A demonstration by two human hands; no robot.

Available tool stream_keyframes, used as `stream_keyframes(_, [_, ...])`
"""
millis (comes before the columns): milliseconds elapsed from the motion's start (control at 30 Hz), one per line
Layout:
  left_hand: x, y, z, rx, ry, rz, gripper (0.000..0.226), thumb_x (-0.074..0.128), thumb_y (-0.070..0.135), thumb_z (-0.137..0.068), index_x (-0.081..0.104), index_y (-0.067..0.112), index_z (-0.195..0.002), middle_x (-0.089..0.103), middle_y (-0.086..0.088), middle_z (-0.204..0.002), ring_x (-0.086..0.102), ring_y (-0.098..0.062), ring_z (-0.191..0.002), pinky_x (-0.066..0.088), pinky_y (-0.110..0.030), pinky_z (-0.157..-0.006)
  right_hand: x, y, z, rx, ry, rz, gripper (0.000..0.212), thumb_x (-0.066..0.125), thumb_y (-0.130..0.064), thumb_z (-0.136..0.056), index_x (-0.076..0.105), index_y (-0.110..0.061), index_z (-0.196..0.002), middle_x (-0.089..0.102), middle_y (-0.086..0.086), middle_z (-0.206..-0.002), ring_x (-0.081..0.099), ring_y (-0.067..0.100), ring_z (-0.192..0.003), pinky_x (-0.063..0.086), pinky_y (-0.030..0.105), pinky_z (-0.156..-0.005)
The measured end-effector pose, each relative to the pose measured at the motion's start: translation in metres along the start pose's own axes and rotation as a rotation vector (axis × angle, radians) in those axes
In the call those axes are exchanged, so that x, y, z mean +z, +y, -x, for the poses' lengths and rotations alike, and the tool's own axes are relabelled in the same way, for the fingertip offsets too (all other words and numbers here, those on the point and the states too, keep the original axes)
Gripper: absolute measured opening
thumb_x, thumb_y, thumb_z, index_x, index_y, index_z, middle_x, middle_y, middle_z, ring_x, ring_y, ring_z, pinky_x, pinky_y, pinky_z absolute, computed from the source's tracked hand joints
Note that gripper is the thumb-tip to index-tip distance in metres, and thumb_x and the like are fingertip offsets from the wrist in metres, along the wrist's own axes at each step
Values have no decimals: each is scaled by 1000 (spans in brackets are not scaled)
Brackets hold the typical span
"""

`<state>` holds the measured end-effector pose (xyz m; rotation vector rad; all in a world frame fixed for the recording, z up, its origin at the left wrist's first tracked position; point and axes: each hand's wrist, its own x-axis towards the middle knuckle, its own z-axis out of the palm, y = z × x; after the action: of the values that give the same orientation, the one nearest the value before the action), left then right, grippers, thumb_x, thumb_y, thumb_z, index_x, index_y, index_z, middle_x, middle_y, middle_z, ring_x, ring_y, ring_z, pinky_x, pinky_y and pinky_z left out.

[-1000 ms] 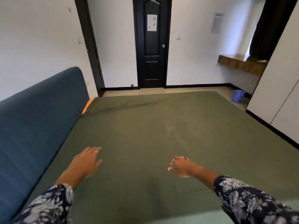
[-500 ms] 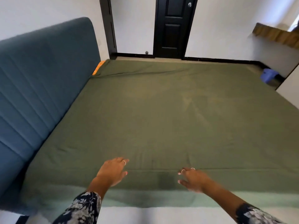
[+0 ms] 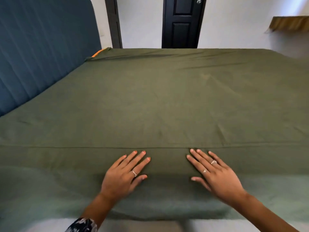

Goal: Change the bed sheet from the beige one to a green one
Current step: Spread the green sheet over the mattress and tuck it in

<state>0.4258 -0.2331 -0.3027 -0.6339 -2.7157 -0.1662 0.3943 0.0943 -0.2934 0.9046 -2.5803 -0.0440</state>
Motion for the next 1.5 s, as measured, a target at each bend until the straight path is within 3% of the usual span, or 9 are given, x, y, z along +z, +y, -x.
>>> stream_keyframes(200, [7, -2, 4, 93, 124, -115, 43, 30, 45, -101, 48, 34, -138, 50, 5, -142, 53, -21, -126, 37, -35, -102, 7, -5, 10, -28, 255, -23, 46, 40, -47, -99, 63, -17, -126, 57, 1, -135, 54, 18, -125, 40, 37, -103])
stream_keyframes(433, [5, 2, 6, 99, 201, -92, 42, 26, 38, -103, 53, 31, -135, 50, 13, -139, 52, -20, -126, 37, -35, -102, 2, -13, 10, 3, 254, -93, 45, 32, -38, -103, 66, -13, -122, 61, 1, -129, 58, 16, -120, 40, 33, -104])
stream_keyframes(633, [2, -5, 25, 183, 180, -43, 45, 22, 34, -105, 55, 22, -134, 50, 10, -140, 49, -17, -129, 29, -30, -109, 3, -36, 27, -21, 383, -190, 45, 33, -34, -104, 70, -10, -114, 65, 2, -123, 60, 14, -117, 43, 33, -101])
stream_keyframes(833, [-8, 13, 17, 123, 137, -61, 49, 25, 44, -102, 57, 22, -132, 53, 7, -138, 54, -17, -125, 34, -35, -104, -4, -20, 39, -8, 258, -55, 49, 28, -42, -103, 65, -18, -124, 61, -2, -130, 56, 10, -121, 38, 33, -102])
stream_keyframes(1033, [5, 85, -45, 257, 75, -85, 53, 29, 54, -98, 57, 25, -132, 55, 7, -137, 52, -11, -126, 31, -33, -105, -32, 69, 112, 255, 212, 65, 60, 24, -51, -100, 64, -13, -123, 63, 3, -127, 61, 15, -116, 34, 32, -105])
stream_keyframes(1133, [17, 138, -85, 374, 106, -71, 52, 35, 53, -91, 60, 26, -128, 59, 9, -132, 54, -8, -123, 37, -31, -102, -44, 105, 135, 351, 249, 84, 39, 50, -36, -93, 71, -9, -111, 68, 8, -117, 67, 24, -104, 39, 30, -99])
stream_keyframes(1200, [22, 167, -108, 412, 113, -46, 50, 35, 49, -86, 69, 26, -116, 66, 10, -121, 60, -5, -113, 48, -25, -95, -48, 115, 137, 368, 248, 67, 27, 69, -17, -78, 74, -7, -103, 70, 9, -111, 69, 27, -98, 52, 30, -85])
stream_keyframes(1300, [29, 190, -123, 423, 127, 3, 46, 36, 38, -83, 77, 22, -95, 74, 8, -100, 68, -3, -94, 52, -18, -79, -46, 119, 133, 317, 266, 90, 25, 63, -8, -69, 76, -7, -91, 73, 10, -102, 71, 26, -90, 57, 32, -70])
stream_keyframes(1500, [30, 187, -120, 427, 251, 71, 36, 43, 32, -88, 76, 19, -90, 75, 5, -96, 70, -6, -90, 55, -20, -69, -46, 113, 143, 257, 346, 88, 34, 41, -15, -82, 74, -8, -78, 74, 7, -95, 72, 23, -84, 56, 27, -60])
